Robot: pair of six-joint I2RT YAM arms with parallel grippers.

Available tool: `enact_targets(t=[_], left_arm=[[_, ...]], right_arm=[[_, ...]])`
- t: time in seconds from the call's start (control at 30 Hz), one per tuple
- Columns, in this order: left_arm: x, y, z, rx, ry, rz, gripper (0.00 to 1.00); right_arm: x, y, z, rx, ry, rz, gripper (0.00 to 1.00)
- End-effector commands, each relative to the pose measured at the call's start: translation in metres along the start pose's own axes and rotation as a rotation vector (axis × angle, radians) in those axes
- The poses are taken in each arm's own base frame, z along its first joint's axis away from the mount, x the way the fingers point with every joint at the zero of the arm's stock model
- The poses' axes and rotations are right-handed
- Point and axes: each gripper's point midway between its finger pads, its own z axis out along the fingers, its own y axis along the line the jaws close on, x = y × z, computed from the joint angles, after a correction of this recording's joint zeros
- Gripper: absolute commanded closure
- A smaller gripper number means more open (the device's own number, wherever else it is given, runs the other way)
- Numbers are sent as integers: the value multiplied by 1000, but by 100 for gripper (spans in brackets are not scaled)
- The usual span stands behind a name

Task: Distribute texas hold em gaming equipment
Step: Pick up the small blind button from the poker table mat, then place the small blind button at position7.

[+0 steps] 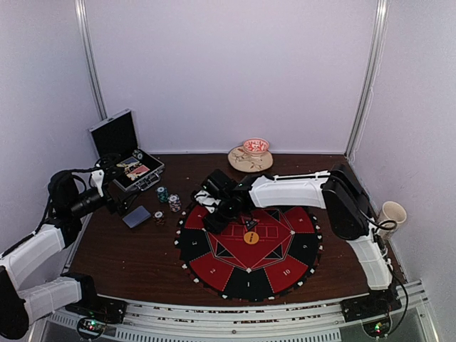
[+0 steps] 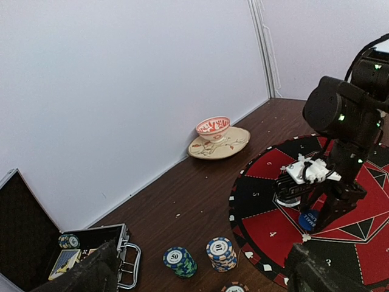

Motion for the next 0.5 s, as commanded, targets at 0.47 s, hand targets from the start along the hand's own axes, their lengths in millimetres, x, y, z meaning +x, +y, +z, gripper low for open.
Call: enact_targets(t=[0.47], left_arm=[[-9, -2, 0, 9, -39, 33, 2]], right_arm=[[42, -96, -101, 236, -128, 286, 51]])
